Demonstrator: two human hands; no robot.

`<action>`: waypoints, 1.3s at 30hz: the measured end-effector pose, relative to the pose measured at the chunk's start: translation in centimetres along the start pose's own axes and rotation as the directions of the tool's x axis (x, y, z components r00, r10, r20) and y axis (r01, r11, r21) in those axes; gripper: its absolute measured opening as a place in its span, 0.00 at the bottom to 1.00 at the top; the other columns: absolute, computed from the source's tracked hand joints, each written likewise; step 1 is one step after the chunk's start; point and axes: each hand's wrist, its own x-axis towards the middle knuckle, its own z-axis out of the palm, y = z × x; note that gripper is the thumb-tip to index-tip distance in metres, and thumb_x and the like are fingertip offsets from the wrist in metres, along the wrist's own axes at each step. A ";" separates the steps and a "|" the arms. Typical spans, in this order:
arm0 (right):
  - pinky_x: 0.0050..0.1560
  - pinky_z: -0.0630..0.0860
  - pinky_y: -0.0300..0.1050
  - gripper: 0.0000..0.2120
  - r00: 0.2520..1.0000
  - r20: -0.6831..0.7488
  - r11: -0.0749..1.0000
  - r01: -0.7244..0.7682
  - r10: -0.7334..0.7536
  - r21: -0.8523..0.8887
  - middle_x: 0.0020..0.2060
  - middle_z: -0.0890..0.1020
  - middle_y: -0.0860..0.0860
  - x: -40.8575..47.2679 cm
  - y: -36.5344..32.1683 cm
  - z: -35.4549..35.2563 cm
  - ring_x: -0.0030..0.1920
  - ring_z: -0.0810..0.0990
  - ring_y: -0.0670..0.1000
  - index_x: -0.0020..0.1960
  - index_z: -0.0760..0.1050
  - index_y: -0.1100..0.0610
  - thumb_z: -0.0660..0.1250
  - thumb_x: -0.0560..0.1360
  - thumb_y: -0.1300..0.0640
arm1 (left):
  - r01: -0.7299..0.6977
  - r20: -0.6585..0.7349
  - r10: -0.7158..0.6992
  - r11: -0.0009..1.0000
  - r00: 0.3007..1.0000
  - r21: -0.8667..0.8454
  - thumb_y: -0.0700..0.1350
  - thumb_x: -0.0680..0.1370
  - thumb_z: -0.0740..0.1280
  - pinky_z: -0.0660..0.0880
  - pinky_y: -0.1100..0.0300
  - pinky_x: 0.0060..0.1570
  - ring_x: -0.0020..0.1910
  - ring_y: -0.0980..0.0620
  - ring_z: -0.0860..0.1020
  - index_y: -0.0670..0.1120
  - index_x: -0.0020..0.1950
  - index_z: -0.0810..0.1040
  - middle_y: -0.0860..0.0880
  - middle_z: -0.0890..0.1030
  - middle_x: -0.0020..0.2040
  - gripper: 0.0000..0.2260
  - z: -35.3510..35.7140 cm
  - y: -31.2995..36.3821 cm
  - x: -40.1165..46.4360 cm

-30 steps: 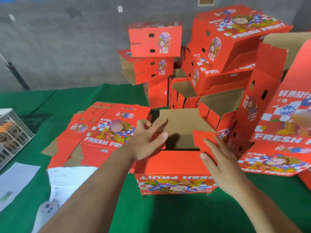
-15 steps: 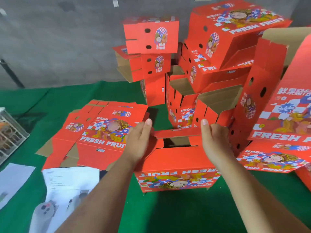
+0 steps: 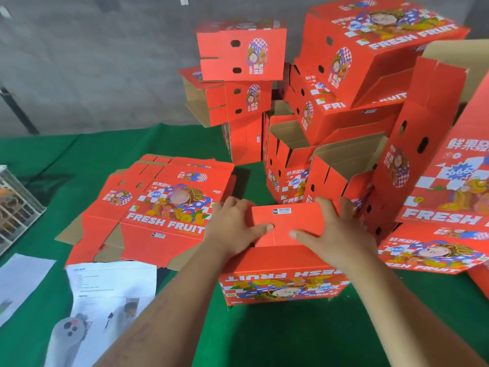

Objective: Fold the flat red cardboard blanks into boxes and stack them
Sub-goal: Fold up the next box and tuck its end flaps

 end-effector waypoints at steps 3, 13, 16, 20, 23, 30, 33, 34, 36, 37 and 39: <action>0.64 0.71 0.64 0.45 0.997 0.033 0.986 -0.072 0.067 0.153 0.76 0.57 0.46 0.0 0.4 -0.2 0.71 0.72 0.62 0.76 0.53 0.35 0.46 0.65 0.14 | 0.050 -0.284 -0.179 0.911 0.942 -0.410 0.63 0.77 0.69 0.71 0.53 0.67 0.63 0.49 0.74 0.51 0.67 0.78 0.49 0.76 0.63 0.24 -0.2 0.0 0.0; 0.59 0.74 0.57 0.30 0.977 -0.008 0.770 -0.161 0.211 0.617 0.48 0.81 0.50 -0.1 1.6 -2.7 0.53 0.80 0.55 0.50 0.75 0.45 0.57 0.67 0.22 | 0.602 0.589 -0.266 -0.041 0.763 -0.798 0.56 0.79 0.58 0.78 0.61 0.28 0.26 0.47 0.81 0.48 0.36 0.81 0.46 0.81 0.30 0.19 -1.2 0.7 -4.8; 0.54 0.72 0.54 0.27 0.964 -0.129 0.758 -0.096 0.232 0.645 0.50 0.78 0.49 0.1 1.4 -3.4 0.49 0.78 0.43 0.48 0.74 0.45 0.63 0.65 0.24 | 0.434 0.426 -0.219 -0.011 0.878 -0.901 0.53 0.78 0.61 0.79 0.56 0.39 0.35 0.46 0.81 0.52 0.46 0.81 0.46 0.82 0.40 0.10 -2.7 1.2 -4.7; 0.54 0.71 0.49 0.23 0.931 -0.233 0.683 -0.024 0.282 0.730 0.53 0.79 0.46 0.0 1.5 -4.8 0.52 0.77 0.43 0.54 0.76 0.45 0.69 0.67 0.32 | 0.094 0.081 -0.161 0.076 0.984 -0.993 0.39 0.78 0.59 0.81 0.51 0.56 0.57 0.51 0.85 0.60 0.71 0.75 0.55 0.87 0.56 0.25 -4.6 1.8 -3.9; 0.48 0.72 0.43 0.16 0.934 -0.235 0.635 0.011 0.270 0.772 0.52 0.83 0.43 0.0 1.4 -5.1 0.53 0.80 0.47 0.59 0.80 0.45 0.72 0.72 0.43 | -0.082 -0.104 -0.144 0.152 0.984 -0.985 0.33 0.74 0.60 0.80 0.64 0.51 0.61 0.61 0.82 0.55 0.78 0.69 0.64 0.83 0.61 0.33 -4.1 1.0 -3.9; 0.52 0.71 0.26 0.36 0.979 -0.199 0.715 0.102 0.052 0.691 0.56 0.75 0.43 -0.4 3.9 -2.1 0.52 0.77 0.35 0.76 0.67 0.39 0.77 0.74 0.58 | -0.157 -0.033 0.228 0.551 0.973 -0.820 0.39 0.81 0.69 0.67 0.54 0.75 0.80 0.55 0.64 0.59 0.85 0.40 0.60 0.66 0.81 0.46 -0.4 -3.6 -3.5; 0.54 0.72 0.24 0.47 0.998 -0.027 0.729 0.065 -0.064 0.682 0.58 0.75 0.46 -1.0 5.5 2.3 0.56 0.79 0.37 0.82 0.60 0.43 0.77 0.72 0.67 | -0.044 -0.042 0.021 0.716 0.999 -0.697 0.51 0.79 0.75 0.57 0.58 0.79 0.83 0.58 0.52 0.57 0.85 0.41 0.58 0.52 0.85 0.48 3.7 -4.6 -4.2; 0.55 0.72 0.25 0.47 0.996 0.022 0.747 0.054 -0.091 0.663 0.57 0.75 0.48 -1.4 5.8 4.0 0.56 0.80 0.39 0.83 0.57 0.45 0.75 0.73 0.70 | 0.089 -0.067 -0.174 0.752 0.982 -0.653 0.49 0.76 0.77 0.55 0.55 0.80 0.83 0.56 0.50 0.55 0.85 0.43 0.52 0.51 0.84 0.50 5.2 -4.8 -4.3; 0.56 0.73 0.30 0.44 0.992 0.114 0.764 -0.038 -0.048 0.644 0.57 0.72 0.51 -2.3 6.3 6.7 0.59 0.80 0.47 0.83 0.54 0.49 0.72 0.76 0.72 | 0.286 0.065 -0.377 0.570 0.924 -0.770 0.42 0.73 0.79 0.67 0.46 0.71 0.73 0.44 0.66 0.53 0.81 0.52 0.41 0.65 0.77 0.46 7.1 -4.6 -4.4; 0.58 0.73 0.35 0.42 0.988 0.152 0.760 -0.103 0.005 0.642 0.59 0.70 0.52 -2.5 6.7 7.7 0.61 0.80 0.50 0.83 0.54 0.52 0.71 0.77 0.70 | 0.305 0.140 -0.355 0.465 0.924 -0.831 0.39 0.73 0.78 0.74 0.45 0.59 0.60 0.43 0.73 0.54 0.76 0.56 0.38 0.74 0.67 0.41 7.8 -4.2 -4.3; 0.60 0.73 0.42 0.38 0.973 0.209 0.734 -0.213 0.099 0.645 0.62 0.70 0.54 -2.4 7.4 8.6 0.60 0.79 0.49 0.82 0.58 0.55 0.71 0.78 0.67 | 0.365 0.234 -0.339 0.399 0.911 -0.841 0.31 0.75 0.74 0.78 0.49 0.41 0.42 0.45 0.76 0.59 0.73 0.52 0.41 0.77 0.47 0.42 9.0 -4.1 -4.0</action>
